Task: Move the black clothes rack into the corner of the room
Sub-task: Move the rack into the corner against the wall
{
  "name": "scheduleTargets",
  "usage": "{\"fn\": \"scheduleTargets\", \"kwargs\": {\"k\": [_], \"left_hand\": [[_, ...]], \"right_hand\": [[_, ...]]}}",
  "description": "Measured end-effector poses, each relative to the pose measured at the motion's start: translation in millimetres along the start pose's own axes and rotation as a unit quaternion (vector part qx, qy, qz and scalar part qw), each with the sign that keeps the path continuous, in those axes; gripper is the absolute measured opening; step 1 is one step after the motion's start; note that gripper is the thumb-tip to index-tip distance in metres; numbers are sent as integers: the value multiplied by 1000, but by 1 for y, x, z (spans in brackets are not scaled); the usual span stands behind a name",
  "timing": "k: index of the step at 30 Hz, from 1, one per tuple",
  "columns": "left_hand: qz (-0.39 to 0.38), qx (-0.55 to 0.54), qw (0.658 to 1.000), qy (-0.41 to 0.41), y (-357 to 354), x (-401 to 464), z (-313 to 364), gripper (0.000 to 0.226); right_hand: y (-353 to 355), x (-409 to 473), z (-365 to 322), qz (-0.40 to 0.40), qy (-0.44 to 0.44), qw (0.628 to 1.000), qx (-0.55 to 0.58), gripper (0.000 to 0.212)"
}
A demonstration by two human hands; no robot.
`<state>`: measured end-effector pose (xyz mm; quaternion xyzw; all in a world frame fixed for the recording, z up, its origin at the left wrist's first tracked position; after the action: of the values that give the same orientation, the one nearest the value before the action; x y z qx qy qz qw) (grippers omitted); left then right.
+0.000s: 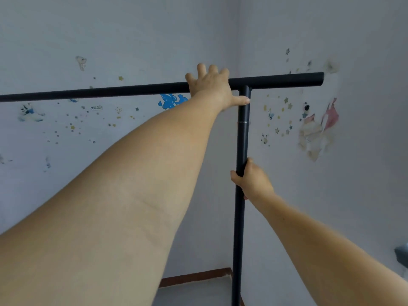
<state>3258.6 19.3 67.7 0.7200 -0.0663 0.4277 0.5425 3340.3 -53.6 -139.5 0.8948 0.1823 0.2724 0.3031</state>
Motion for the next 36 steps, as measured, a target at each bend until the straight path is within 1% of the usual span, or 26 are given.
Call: {"fn": "scheduleTargets", "kwargs": {"k": [5, 9, 11, 13, 15, 18, 24, 27, 30, 33, 36], "left_hand": [[5, -10, 1000, 15, -28, 15, -2, 79], [-4, -66, 997, 29, -45, 23, -9, 83], [-7, -79, 996, 34, -52, 27, -8, 85], [-10, -86, 995, 42, -60, 32, -8, 86], [-5, -94, 994, 53, -67, 36, -11, 85], [13, -94, 994, 52, -74, 42, -15, 85], [52, -56, 997, 31, -92, 66, -25, 85], [67, -44, 997, 10, -101, 78, -29, 86], [58, -38, 998, 4, -110, 94, -41, 93], [45, -27, 999, -8, -121, 105, -48, 94], [41, -39, 998, -17, -134, 116, -60, 94]], "right_hand": [[-8, 37, 4, -28, 14, 999, -12, 37], [-17, 52, 7, -51, 16, 999, -11, 44], [-30, 52, 22, -95, -13, 995, -18, 40], [-50, 47, 43, -165, -54, 985, -18, 33], [-64, 45, 56, -198, -83, 977, 10, 29], [-70, 55, 57, -195, -77, 977, 31, 29], [-82, 78, 58, -162, -60, 985, 14, 30], [-89, 94, 62, -150, -67, 986, 9, 30], [-98, 113, 63, -138, -79, 987, 3, 31], [-109, 132, 63, -131, -86, 988, -1, 28], [-121, 151, 60, -121, -88, 989, -4, 27]]}}
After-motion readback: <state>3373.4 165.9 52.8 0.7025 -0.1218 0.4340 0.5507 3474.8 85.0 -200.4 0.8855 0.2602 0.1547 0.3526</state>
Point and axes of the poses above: each hand's wrist, its own x-axis towards the middle knuckle, its own y-axis out of the back of the hand, z = x × y, the point moved 8 cm from there along x, towards the middle knuckle, and after that the axes turned 1 degree about -y, right-handed, at the moved point
